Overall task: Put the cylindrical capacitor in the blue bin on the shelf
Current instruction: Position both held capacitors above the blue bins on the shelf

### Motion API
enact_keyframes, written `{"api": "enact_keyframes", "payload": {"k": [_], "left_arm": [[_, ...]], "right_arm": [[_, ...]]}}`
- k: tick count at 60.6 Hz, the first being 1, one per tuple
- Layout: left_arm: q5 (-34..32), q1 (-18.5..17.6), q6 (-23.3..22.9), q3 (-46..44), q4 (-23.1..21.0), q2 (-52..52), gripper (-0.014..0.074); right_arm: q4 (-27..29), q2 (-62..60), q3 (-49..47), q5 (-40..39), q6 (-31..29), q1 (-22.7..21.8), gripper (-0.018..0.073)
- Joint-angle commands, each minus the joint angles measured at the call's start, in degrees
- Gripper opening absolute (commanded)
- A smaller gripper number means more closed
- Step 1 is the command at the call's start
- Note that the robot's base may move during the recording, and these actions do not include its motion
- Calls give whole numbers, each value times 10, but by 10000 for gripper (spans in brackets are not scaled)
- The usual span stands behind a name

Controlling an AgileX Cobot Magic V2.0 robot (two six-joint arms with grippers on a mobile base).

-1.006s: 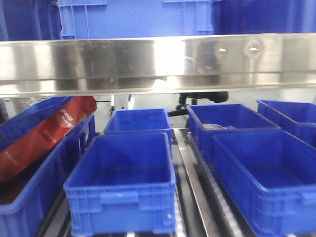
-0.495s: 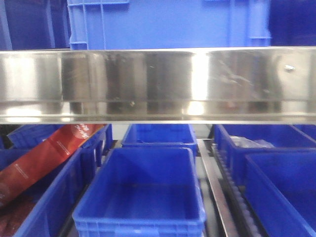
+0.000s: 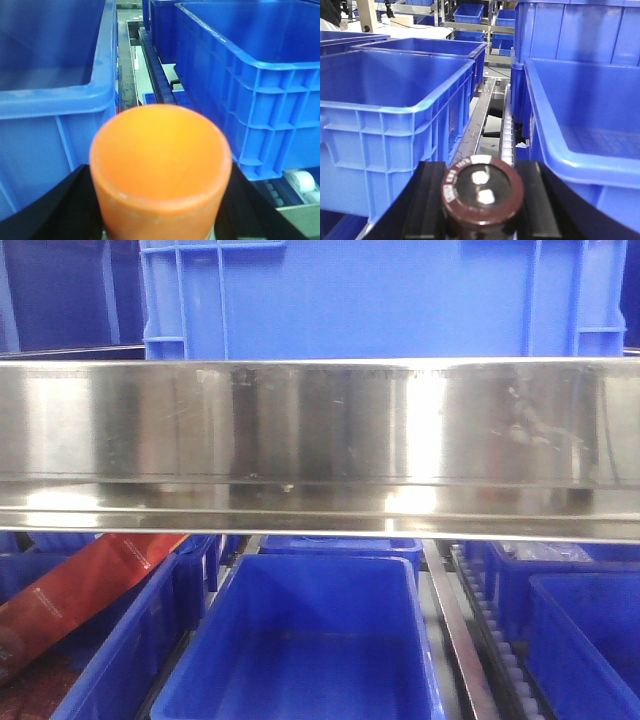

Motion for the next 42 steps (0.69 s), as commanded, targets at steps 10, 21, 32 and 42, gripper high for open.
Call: {"api": "enact_keyframes", "payload": {"k": [10, 21, 32, 42], "left_arm": [[-17, -4, 0, 0, -2, -1, -111], [-17, -4, 0, 0, -2, -1, -111], [-17, -4, 0, 0, -2, -1, -111], [-17, -4, 0, 0, -2, -1, -111]], "right_arm": [[-2, -2, 0, -13, -1, 0, -130], [-2, -2, 0, -13, -1, 0, -130], [-2, -2, 0, -13, -1, 0, -130], [-2, -2, 0, -13, -1, 0, -130]]}}
